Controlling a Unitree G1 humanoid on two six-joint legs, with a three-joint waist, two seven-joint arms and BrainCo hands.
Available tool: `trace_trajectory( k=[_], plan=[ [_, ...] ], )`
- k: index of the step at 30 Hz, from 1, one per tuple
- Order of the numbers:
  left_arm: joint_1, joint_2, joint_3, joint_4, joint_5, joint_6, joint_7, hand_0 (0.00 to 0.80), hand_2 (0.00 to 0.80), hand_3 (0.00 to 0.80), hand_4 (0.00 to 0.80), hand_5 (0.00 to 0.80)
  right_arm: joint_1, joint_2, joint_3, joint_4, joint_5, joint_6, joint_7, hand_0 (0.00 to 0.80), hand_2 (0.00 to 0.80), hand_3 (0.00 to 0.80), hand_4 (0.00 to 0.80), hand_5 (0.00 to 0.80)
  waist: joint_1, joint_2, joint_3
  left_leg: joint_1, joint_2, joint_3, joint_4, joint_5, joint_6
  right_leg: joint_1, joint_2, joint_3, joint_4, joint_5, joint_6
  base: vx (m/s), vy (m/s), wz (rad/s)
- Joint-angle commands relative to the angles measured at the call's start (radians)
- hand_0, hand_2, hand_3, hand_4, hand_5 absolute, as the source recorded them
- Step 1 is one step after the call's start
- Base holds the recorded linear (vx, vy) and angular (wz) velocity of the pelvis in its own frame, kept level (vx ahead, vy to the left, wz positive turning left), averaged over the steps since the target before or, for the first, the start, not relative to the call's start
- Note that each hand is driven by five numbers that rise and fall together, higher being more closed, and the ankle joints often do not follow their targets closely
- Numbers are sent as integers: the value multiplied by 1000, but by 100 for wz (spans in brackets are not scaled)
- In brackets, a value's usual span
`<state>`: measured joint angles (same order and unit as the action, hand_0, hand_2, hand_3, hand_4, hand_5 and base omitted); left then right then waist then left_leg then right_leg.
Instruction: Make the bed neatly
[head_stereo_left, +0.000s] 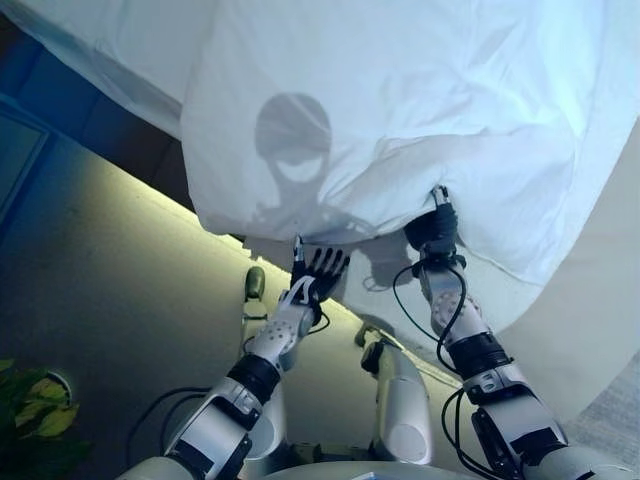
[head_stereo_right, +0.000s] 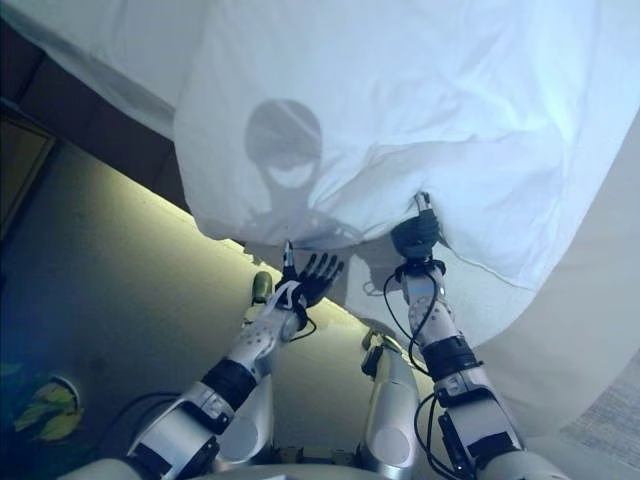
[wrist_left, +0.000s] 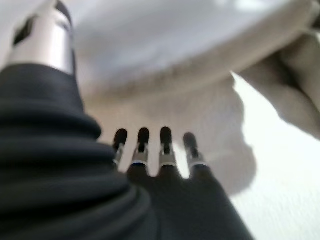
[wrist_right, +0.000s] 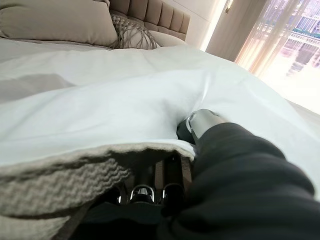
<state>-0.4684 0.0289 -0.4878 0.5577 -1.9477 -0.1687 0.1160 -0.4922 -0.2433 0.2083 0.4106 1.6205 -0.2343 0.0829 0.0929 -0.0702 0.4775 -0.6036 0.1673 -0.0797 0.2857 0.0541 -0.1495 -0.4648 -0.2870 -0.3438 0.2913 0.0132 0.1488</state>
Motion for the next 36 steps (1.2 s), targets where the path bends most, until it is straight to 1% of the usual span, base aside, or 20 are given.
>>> trace_trajectory(
  k=[1, 3, 7, 11, 14, 17, 19, 22, 25, 26, 27, 28, 32, 36],
  plan=[
    [1, -73, -29, -70, -25, -42, 25, 0, 0, 0, 0, 0, -35, -22, -24, -126, -32, -41, 22, 800, 800, 800, 800, 800, 1, -4, -34, 3, 48, 8, -87, 99, -1, 14, -93, 65, -87, 183, 111, 12, 38, -1],
    [-8, -80, -34, -66, -25, -70, 41, 0, 0, 0, 0, 0, -35, -12, -17, -136, -45, -42, 17, 800, 800, 800, 800, 800, -4, -6, -34, 2, 52, 12, -85, 102, -3, 10, -93, 70, -83, 183, 111, 0, 0, 0],
    [-39, -100, -10, -76, -25, -117, 13, 0, 0, 0, 0, 0, -37, -4, 10, -135, -71, -30, 25, 800, 800, 800, 800, 800, -21, -8, -37, 4, 68, 34, -97, 111, -8, 6, -92, 79, -93, 184, 113, -9, 59, -6],
    [-82, -119, 5, -110, -25, -165, 4, 0, 0, 0, 0, 0, -50, -4, 21, -121, -75, -16, 29, 800, 800, 800, 800, 800, -37, -2, -36, 5, 69, 45, -93, 111, -10, 0, -97, 88, -84, 178, 111, 1, 94, -15],
    [-113, -111, 3, -120, -25, -196, 30, 0, 0, 0, 0, 0, -59, -4, 24, -109, -74, -6, 40, 800, 800, 800, 800, 800, -46, 0, -35, 1, 68, 48, -86, 111, -12, -6, -98, 94, -79, 177, 109, 13, 55, -6],
    [-146, -101, 10, -90, -25, -228, 37, 0, 0, 0, 0, 0, -74, 0, 29, -111, -87, 5, 34, 800, 800, 800, 800, 800, -55, -3, -34, -3, 70, 52, -83, 116, -15, -14, -95, 104, -74, 177, 107, 11, 49, -8],
    [-170, -97, 28, -63, -25, -234, 25, 0, 0, 0, 0, 0, -84, -1, 36, -111, -90, 13, 32, 800, 800, 800, 800, 800, -61, -5, -34, -3, 71, 57, -85, 120, -15, -18, -94, 109, -75, 176, 106, -1, 70, -3],
    [-209, -86, 60, -34, -25, -284, -17, 0, 0, 0, 0, 0, -99, 1, 46, -111, -99, 25, 25, 800, 800, 800, 800, 800, -71, -3, -37, -3, 75, 68, -87, 124, -17, -24, -94, 121, -76, 175, 104, 3, 89, -6],
    [-231, -68, 112, -22, -25, -315, -68, 0, 0, 0, 0, 0, -99, 5, 54, -112, -105, 33, 33, 800, 800, 800, 800, 800, -80, -2, -39, 0, 81, 82, -83, 125, -20, -27, -93, 126, -72, 169, 100, 9, 79, -16],
    [-235, -63, 121, -23, -25, -322, -81, 402, 402, 402, 402, 402, -98, 6, 55, -113, -99, 32, 35, 800, 800, 800, 800, 800, -82, -1, -40, 1, 83, 88, -83, 126, -21, -26, -93, 126, -72, 167, 98, 13, 62, -20],
    [-239, -56, 133, -18, -25, -329, -92, 631, 631, 631, 631, 631, -94, 8, 53, -111, -92, 34, 43, 800, 800, 800, 800, 800, -84, 1, -41, 4, 84, 93, -84, 126, -22, -23, -93, 126, -68, 163, 96, 17, 44, -13],
    [-241, -52, 144, -14, -25, -329, -95, 800, 800, 800, 800, 800, -89, 9, 52, -108, -86, 32, 51, 800, 800, 800, 800, 800, -84, 2, -42, 8, 84, 94, -83, 125, -22, -21, -94, 125, -65, 161, 95, 25, 35, -10],
    [-248, -13, 178, 24, -25, -326, -104, 800, 800, 800, 800, 800, -80, 10, 41, -102, -83, 21, 53, 800, 800, 800, 800, 800, -83, 10, -46, 9, 75, 92, -74, 123, -20, -24, -97, 128, -42, 147, 90, 15, 29, -7],
    [-224, 5, 216, 43, 77, -332, -42, 800, 800, 800, 800, 800, -68, 2, 26, -87, -68, 10, 57, 800, 800, 800, 800, 800, -75, 19, -51, 15, 69, 88, -73, 118, -18, -13, -98, 123, -44, 141, 88, 0, 8, 0]
  ],
)
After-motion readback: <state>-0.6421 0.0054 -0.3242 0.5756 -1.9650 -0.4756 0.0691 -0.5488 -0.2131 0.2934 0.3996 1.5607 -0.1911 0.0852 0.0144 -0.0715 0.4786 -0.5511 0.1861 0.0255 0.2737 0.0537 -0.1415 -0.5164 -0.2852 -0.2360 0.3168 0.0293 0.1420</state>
